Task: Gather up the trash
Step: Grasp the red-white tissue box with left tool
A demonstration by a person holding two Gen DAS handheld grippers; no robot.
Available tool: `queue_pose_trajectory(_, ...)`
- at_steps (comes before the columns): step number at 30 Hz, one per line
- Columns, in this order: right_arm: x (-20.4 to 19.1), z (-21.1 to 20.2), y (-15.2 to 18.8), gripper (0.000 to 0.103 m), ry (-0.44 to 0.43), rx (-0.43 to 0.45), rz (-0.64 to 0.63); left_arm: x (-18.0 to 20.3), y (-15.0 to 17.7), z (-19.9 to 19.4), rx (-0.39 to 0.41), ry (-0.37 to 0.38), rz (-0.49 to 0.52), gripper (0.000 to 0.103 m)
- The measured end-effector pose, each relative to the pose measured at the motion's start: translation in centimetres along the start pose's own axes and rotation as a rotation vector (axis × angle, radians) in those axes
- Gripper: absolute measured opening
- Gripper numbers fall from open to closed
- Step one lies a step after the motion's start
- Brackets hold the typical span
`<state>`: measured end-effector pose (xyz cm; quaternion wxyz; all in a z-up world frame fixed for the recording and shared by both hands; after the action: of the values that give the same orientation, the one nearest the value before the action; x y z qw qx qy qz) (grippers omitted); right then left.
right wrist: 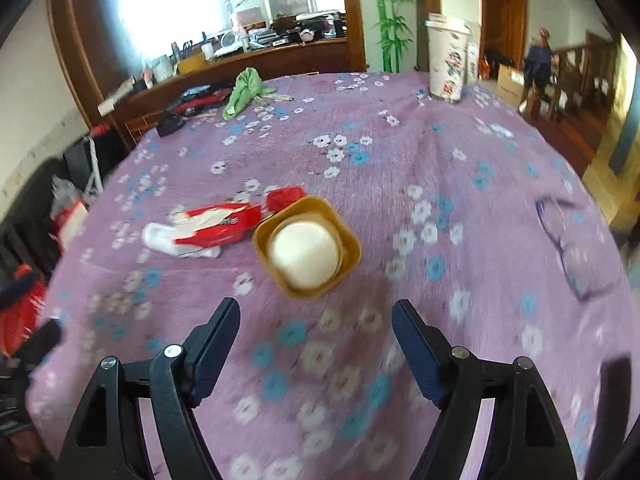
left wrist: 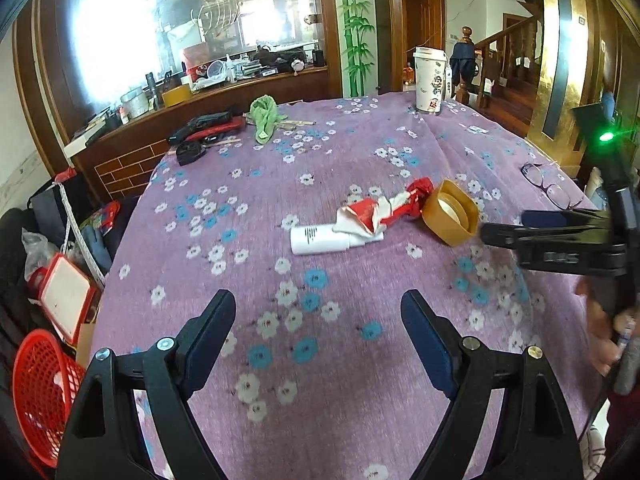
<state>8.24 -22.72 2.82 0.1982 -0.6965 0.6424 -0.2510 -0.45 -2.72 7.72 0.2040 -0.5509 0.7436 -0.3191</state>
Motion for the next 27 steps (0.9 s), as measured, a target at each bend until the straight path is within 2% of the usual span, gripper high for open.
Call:
queue_pose_trajectory(2,0.1,0.7,-0.8,0.082,0.005,0.034,-0.027,-0.1,-0.3,0.2,-0.006,0.006,0.006,0.084)
queue_pose_trajectory(4,0.0,1.7,-1.4,0.087,-0.027,0.027,-0.052,-0.2,-0.4,0.4,-0.014,0.020,0.012,0.084)
queue_pose_trajectory(7,-0.5,2.5,-1.8,0.087,-0.085,0.038,-0.084,-0.4,-0.8,1.4,-0.044,0.067,0.023,0.084)
queue_pose_trajectory(10,-0.9,3.2,-1.5,0.087,-0.095,0.053,-0.103,-0.4,-1.5,3.0,-0.072,0.087,0.025,0.084)
queue_pose_trajectory(11,-0.9,3.4,-1.4,0.086,-0.114,0.055,-0.102,-0.2,-1.6,3.5,-0.079,0.090,0.029,0.084)
queue_pose_trajectory(12,-0.8,3.5,-1.3,0.077,-0.135,0.056,-0.098,0.0,-1.8,3.9,-0.080,0.092,0.034,0.084)
queue_pose_trajectory(14,-0.4,3.5,-1.2,0.075,-0.151,0.068,-0.085,0.7,-2.4,5.0,-0.085,0.093,0.044,0.084)
queue_pose_trajectory(19,1.1,3.2,-0.9,0.075,-0.208,0.079,-0.023,2.4,-4.1,7.9,-0.086,0.071,0.072,0.084)
queue_pose_trajectory(24,3.8,2.9,-1.3,0.075,-0.263,0.077,0.122,3.1,-5.8,10.6,-0.084,0.008,0.098,0.084)
queue_pose_trajectory(27,5.1,3.3,-1.6,0.075,-0.268,0.057,0.190,3.1,-6.6,12.2,-0.101,0.000,0.108,0.084)
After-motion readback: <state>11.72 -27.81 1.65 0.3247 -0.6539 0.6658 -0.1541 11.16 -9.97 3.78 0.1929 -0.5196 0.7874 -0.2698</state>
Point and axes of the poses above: each gripper's, at about its wrist camera, not at the fingertips, and z roughly the way its jaws point, x to its right, y to its underside, the point moved 2 cm from there along z, roughly the way its jaws point, and after that the axes turned 12 degrees about y, right-handed, at the moved point
